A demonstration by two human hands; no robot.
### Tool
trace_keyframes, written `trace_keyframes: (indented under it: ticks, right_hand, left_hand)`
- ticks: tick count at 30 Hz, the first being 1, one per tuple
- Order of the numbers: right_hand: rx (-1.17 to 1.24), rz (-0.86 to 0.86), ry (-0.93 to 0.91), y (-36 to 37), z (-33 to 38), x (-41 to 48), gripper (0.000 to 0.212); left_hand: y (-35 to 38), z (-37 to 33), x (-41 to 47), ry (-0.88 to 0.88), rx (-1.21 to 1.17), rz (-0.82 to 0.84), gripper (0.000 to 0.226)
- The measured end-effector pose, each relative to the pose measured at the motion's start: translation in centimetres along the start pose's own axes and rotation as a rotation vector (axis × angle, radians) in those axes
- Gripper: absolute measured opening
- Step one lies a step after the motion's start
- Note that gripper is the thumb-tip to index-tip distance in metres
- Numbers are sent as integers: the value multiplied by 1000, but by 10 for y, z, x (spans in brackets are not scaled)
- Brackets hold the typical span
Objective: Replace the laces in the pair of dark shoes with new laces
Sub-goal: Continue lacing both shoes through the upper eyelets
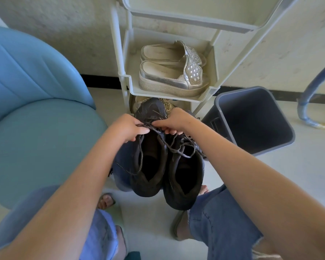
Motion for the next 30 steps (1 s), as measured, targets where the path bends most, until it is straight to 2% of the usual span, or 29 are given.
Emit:
trace_keyframes:
  ticks: [2,5,8,15,20,23,26,30]
  right_hand:
    - [41,44,46,3,0,0,28]
    - [199,128,181,5,-5,2,21]
    - [259,241,267,7,-12,4,25]
    - [505,234,328,5,-22,6,21]
    - [417,177,260,0,-21,3,18]
    - [306,187,225,2,-19,2,15]
    - [239,186,198,5,-18,3,16]
    - [268,175,179,7,-18,6,19]
  left_hand:
    - [-6,5,3,-54,-63,25,28]
    - [-6,5,6,-77,-131,-50,32]
    - [-1,-1,12,0,-69,-130,29]
    - [6,2,18,143,61,-200,13]
    - [10,0,16,268,157,-217,11]
    - [8,-1,15,335,227,-295,10]
    - [8,-1,14,358,220,-318,12]
    - [9,0,14,317,137,-307,11]
Point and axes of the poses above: each hand's wrist, its own x-axis towards the middle knuckle, its own y-axis out of the palm, z = x × y, the point moved 4 cm from there along x, towards the middle knuckle, and after that the axes turned 11 degrees about -z, right-handed, at the moved point
